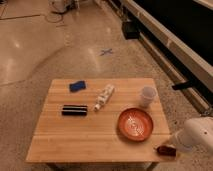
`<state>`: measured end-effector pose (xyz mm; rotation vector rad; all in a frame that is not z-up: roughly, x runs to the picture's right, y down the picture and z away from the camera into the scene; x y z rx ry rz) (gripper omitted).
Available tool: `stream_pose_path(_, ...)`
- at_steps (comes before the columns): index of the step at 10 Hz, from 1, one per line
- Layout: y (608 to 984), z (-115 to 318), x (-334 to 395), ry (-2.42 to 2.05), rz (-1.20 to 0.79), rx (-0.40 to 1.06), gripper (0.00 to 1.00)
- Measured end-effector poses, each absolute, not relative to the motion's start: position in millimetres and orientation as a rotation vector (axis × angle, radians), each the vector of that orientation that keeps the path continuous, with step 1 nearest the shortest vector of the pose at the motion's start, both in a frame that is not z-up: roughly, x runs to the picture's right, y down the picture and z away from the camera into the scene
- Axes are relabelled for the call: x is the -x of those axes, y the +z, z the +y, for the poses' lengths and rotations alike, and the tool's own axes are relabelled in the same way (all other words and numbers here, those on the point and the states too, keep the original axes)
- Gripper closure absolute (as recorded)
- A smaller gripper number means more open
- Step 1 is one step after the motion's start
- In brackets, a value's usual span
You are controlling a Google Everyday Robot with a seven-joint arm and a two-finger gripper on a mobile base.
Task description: Place the pepper in the ceramic bowl
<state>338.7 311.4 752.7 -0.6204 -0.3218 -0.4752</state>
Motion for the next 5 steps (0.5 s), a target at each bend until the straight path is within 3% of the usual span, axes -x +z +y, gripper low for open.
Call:
stream_pose_path(4,739,301,-331,-0.515,-0.34,0.592,0.98)
stream_pose_path(5,736,300,-329,-0.521,-0.344,0.587,1.0)
